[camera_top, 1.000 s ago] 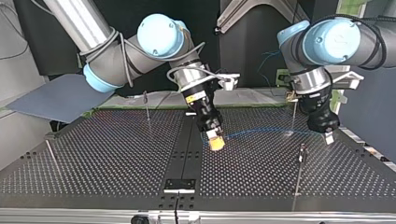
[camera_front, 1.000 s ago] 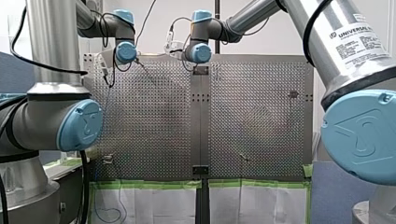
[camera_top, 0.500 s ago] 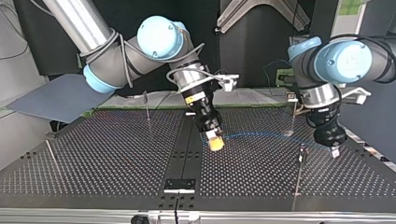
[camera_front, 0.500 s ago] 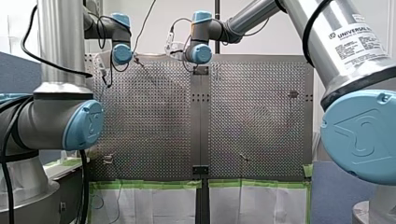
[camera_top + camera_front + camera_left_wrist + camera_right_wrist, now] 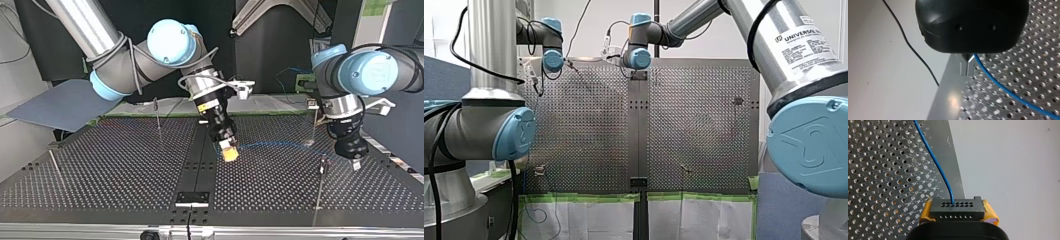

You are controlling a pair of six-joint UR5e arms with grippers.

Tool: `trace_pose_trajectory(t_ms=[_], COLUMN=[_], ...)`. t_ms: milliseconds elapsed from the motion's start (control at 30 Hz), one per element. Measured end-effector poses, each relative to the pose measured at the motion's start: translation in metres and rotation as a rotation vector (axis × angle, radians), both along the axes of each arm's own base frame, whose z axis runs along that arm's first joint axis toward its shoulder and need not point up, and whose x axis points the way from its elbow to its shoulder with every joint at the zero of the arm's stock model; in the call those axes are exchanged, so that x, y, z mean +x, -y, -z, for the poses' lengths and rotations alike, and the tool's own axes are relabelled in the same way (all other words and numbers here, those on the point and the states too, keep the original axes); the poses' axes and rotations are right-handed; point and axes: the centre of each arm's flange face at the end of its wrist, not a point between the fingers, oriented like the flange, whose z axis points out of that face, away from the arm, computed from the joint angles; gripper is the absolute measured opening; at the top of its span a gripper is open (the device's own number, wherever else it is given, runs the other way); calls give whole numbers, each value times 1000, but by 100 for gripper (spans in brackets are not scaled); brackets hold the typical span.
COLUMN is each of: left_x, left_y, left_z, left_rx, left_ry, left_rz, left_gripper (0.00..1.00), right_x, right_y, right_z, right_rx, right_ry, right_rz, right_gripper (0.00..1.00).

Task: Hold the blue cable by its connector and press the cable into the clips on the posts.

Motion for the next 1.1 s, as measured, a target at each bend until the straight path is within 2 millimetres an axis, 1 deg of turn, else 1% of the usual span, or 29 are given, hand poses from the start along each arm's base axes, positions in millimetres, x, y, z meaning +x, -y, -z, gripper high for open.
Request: trace_pose_trajectory(t_ms=[200,400,533,767,833,933,1100], left_x=[10,14,18,34,37,41,50], left_y=[-4,-9,-12,-12,-13,-15,-20], left_z=[11,10,11,15,14,7,-2], left_rx=[0,-9,-16,-13,-14,-23,-45], left_ry=[-22,-10,-1,-10,-7,12,36], left_rz=[-1,3,23,63,65,67,67], left_gripper=[0,0,0,0,0,0,0], right_x=[-1,-1,0,0,-1,-3,-9], right_y=[3,6,10,22,27,34,48], right_z=[1,6,14,29,30,31,26], right_rx=[2,7,14,24,23,23,15], right_ry=[-1,-6,-14,-25,-24,-23,-15], right_rz=[5,9,14,28,32,41,59], right_gripper=[1,1,1,1,1,1,1])
